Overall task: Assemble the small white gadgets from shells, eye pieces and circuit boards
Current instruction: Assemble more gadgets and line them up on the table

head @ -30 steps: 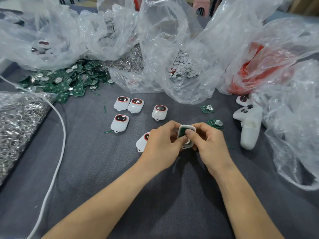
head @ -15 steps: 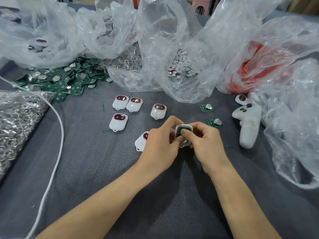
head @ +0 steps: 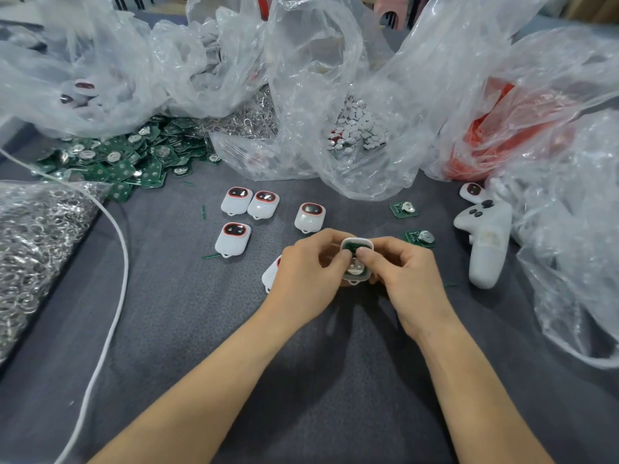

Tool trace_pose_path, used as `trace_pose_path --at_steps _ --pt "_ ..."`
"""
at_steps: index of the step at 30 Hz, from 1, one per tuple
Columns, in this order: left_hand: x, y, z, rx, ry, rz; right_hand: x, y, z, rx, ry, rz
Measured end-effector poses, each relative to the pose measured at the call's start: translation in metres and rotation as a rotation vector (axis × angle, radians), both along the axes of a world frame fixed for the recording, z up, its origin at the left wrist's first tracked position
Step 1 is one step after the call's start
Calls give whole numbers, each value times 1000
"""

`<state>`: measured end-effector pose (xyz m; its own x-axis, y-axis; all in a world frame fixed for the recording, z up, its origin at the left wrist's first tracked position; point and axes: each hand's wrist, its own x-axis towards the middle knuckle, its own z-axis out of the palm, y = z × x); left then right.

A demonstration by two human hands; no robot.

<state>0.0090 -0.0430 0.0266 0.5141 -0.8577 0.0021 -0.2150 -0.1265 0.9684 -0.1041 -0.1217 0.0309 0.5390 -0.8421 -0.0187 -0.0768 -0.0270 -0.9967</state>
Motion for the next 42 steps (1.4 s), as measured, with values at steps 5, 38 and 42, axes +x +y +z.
trace_pose_path --at_steps 5,38,42 --pt "4 0 1 13 60 14 -2 3 2 -29 18 19" --pt "3 -4 -1 -26 299 -66 -3 2 -4 -99 54 -61" --pt "2 -4 -3 -22 247 -50 -2 2 -5 -108 76 -63"
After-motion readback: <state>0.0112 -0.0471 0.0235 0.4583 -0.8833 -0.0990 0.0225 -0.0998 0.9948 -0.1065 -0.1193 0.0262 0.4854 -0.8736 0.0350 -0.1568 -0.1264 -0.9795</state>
